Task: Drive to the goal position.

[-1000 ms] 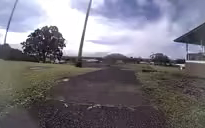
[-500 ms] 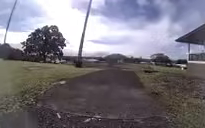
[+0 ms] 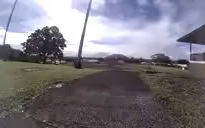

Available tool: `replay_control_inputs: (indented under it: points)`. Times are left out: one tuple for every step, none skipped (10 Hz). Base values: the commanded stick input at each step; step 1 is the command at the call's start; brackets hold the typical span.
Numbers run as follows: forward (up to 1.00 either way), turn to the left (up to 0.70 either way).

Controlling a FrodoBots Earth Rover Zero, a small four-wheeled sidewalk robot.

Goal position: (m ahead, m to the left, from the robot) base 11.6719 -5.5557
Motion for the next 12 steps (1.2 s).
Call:
replay_control_inputs:
  points:
    - [0.50, 0.00]
    - [0.50, -0.07]
    - [0.50, -0.46]
    - [0.50, -0.50]
    - [0.50, -0.50]
    - [0.50, -0.50]
    - [0.50, -0.50]
    - [0.50, -0.50]
    - [0.50, -0.50]
    - [0.50, -0.50]
    - [0.50, -0.50]
    - [0.50, -0.50]
